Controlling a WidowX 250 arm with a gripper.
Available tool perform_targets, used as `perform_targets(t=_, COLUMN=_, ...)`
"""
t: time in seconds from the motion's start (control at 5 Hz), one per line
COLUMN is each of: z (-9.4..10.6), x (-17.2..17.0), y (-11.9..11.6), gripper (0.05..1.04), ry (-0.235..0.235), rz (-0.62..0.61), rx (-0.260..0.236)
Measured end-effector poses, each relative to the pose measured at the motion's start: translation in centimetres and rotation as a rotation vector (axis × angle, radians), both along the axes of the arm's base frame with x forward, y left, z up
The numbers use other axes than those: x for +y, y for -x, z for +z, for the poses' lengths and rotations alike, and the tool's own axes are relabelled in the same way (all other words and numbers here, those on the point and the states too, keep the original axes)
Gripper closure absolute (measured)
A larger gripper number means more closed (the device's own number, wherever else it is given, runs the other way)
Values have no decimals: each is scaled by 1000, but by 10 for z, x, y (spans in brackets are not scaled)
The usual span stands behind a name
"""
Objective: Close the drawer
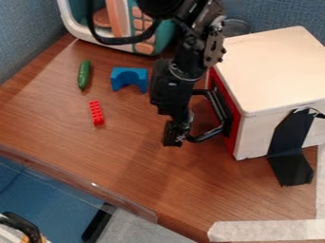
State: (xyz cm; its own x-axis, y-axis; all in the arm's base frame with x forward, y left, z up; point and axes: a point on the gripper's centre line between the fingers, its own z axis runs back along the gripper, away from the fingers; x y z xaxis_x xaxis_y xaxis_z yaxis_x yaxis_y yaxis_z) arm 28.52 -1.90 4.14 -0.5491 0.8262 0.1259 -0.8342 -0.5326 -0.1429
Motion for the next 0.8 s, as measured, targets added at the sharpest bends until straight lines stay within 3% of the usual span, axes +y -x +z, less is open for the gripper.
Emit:
perform_targets(t=0.2, z=25, x=4, y=10, gripper=83, ry=21, rz=-25, rx=-34)
perform_targets(t=0.4, z=52, x=30, y=28, gripper=83, ry=143, rz=9, rx=-23)
perform_targets(t=0.6, z=73, x=45, y=49, gripper=83, ry=194, rz=31, rx=-42)
perform_targets(t=0.8, z=88, x=63, y=71, gripper=83, ry=204, rz=65, rx=-1)
